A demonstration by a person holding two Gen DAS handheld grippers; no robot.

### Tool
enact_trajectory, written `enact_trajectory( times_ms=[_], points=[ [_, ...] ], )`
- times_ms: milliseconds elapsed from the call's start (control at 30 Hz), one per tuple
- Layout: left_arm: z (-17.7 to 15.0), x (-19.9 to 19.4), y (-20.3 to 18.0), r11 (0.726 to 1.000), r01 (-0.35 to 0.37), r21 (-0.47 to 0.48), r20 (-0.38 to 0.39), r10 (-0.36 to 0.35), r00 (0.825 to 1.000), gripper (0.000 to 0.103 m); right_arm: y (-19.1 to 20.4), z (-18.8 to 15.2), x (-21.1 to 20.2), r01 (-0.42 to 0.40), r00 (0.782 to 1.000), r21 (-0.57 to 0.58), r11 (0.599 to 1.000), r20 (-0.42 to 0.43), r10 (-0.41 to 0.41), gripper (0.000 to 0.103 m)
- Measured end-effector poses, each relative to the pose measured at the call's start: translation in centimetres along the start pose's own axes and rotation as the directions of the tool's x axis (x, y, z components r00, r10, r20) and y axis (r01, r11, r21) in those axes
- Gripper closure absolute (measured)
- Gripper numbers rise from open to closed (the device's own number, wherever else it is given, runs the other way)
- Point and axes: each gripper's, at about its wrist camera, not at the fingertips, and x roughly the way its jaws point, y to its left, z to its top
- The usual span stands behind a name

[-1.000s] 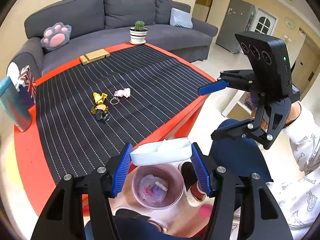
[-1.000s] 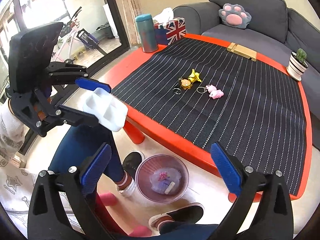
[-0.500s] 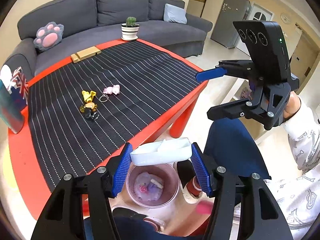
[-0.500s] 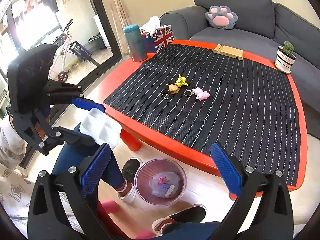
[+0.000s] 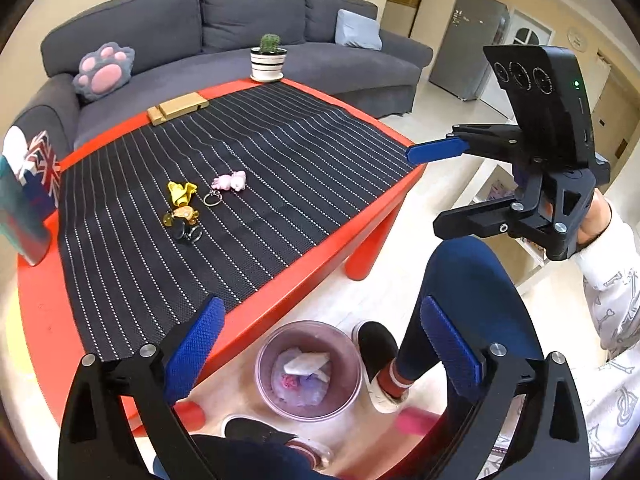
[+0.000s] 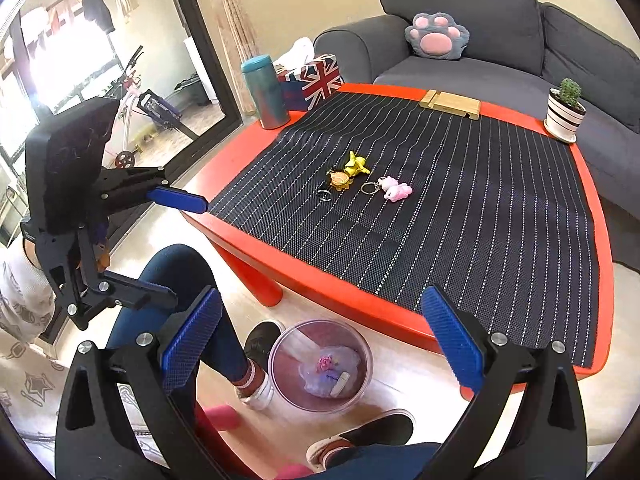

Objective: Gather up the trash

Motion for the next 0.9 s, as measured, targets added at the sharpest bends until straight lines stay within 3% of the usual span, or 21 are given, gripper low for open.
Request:
enact_trajectory(
  times_ms=[900],
  points=[
    [0.3, -1.1, 1.9, 0.997, -0.031, -0.066, 0.032, 0.033, 0.999, 0.008, 0.1, 1.2, 0.6, 0.015, 1.0, -0.02, 1.0, -0.013, -0.015, 0.005]
  ],
)
